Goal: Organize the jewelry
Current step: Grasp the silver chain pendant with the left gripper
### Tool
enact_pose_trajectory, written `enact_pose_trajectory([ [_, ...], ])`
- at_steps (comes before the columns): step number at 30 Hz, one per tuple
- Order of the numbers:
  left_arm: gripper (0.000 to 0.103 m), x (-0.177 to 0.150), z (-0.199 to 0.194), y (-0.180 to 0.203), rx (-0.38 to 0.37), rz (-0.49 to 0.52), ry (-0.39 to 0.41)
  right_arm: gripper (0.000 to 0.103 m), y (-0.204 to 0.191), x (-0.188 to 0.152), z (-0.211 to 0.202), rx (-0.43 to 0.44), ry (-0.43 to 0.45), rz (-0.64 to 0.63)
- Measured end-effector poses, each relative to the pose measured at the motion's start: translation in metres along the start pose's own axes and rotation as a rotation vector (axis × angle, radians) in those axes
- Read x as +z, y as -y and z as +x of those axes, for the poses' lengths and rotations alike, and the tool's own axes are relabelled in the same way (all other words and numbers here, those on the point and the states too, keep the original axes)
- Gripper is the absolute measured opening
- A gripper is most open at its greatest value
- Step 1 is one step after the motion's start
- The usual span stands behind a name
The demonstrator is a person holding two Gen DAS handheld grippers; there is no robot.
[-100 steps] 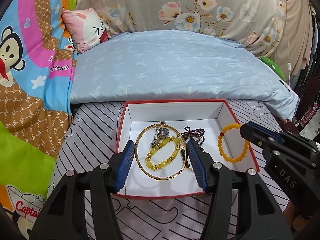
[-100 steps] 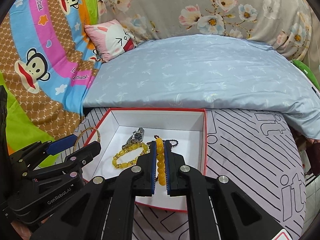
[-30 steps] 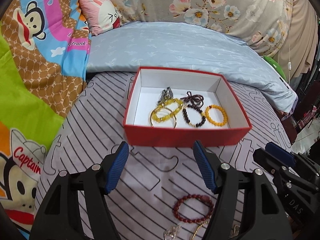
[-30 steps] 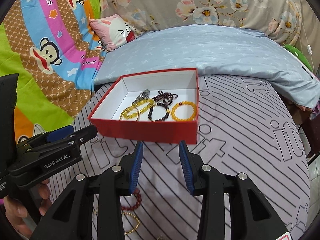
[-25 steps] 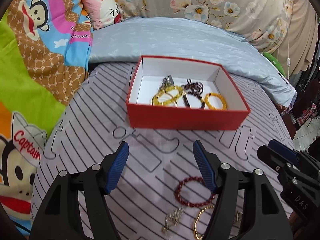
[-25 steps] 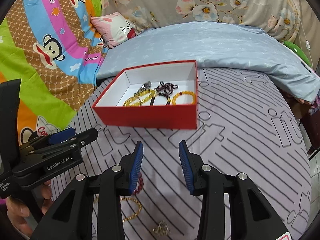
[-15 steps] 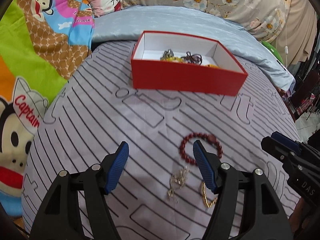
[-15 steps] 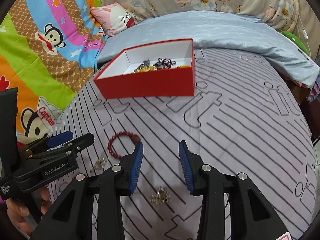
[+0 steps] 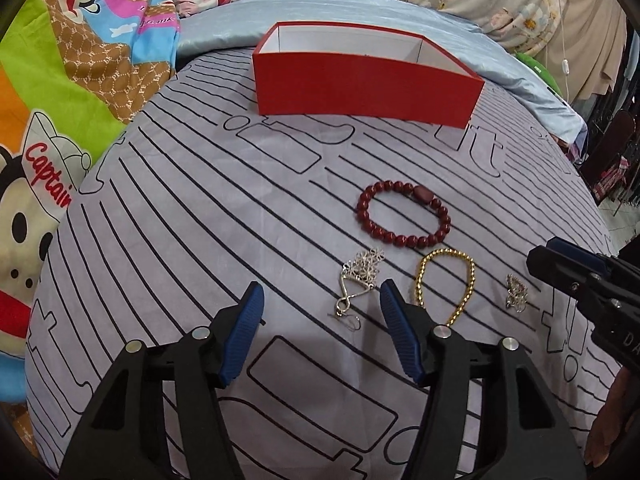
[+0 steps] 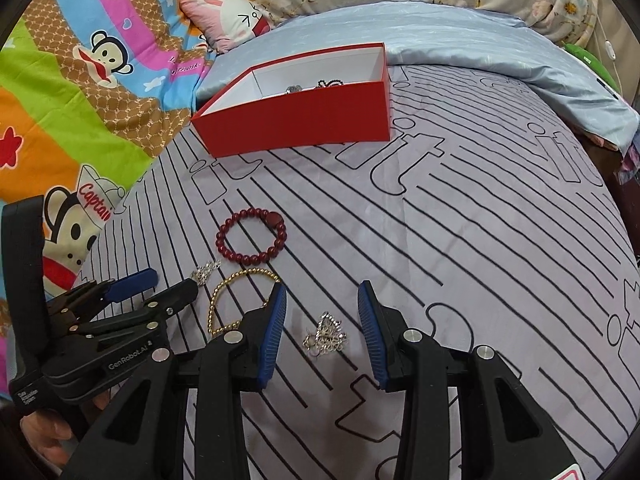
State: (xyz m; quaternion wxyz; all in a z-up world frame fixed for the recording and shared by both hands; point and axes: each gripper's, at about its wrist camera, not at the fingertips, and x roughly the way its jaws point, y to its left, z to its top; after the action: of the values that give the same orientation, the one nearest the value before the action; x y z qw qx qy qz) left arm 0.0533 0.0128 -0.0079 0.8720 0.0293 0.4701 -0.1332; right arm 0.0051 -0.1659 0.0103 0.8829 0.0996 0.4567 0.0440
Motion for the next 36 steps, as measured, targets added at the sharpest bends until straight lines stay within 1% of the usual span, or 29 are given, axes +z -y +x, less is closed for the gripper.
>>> enact_pose_trajectory([
  [4, 0.051, -0.003, 0.003, 0.004, 0.009, 0.019, 0.011, 0.037, -0.004, -0.003, 0.002, 0.006, -0.005, -0.009],
  [10, 0.037, -0.003, 0.003, 0.006, 0.004, 0.031, 0.027, 0.037, -0.009, -0.003, 0.004, 0.018, -0.011, -0.019],
  [12, 0.026, -0.003, 0.003, 0.006, -0.011, 0.031, 0.027, 0.037, -0.011, -0.003, 0.005, 0.025, -0.014, -0.023],
  [13, 0.024, -0.002, 0.003, 0.006, -0.015, 0.031, 0.026, 0.037, -0.013, -0.003, 0.006, 0.029, -0.017, -0.027],
  [14, 0.018, -0.002, 0.003, 0.006, -0.021, 0.030, 0.025, 0.037, -0.014, -0.003, 0.006, 0.032, -0.019, -0.031],
  [15, 0.011, -0.002, 0.003, 0.007, -0.025, 0.028, 0.023, 0.037, -0.016, -0.003, 0.007, 0.036, -0.022, -0.036],
  [18, 0.007, -0.001, 0.002, 0.005, -0.052, 0.013, 0.013, 0.037, -0.020, -0.004, 0.007, 0.041, -0.025, -0.044],
  [24, 0.006, -0.002, 0.001, 0.003, -0.081, -0.008, 0.007, 0.037, -0.016, -0.008, 0.006, 0.029, -0.030, -0.042],
  [31, 0.006, -0.005, -0.006, 0.002, -0.094, -0.009, 0.014, 0.037, -0.004, -0.018, 0.004, 0.000, -0.044, -0.030],
  [36, 0.006, -0.006, -0.010, 0.001, -0.097, -0.013, 0.013, 0.037, 0.001, -0.024, 0.008, -0.003, -0.057, -0.016],
])
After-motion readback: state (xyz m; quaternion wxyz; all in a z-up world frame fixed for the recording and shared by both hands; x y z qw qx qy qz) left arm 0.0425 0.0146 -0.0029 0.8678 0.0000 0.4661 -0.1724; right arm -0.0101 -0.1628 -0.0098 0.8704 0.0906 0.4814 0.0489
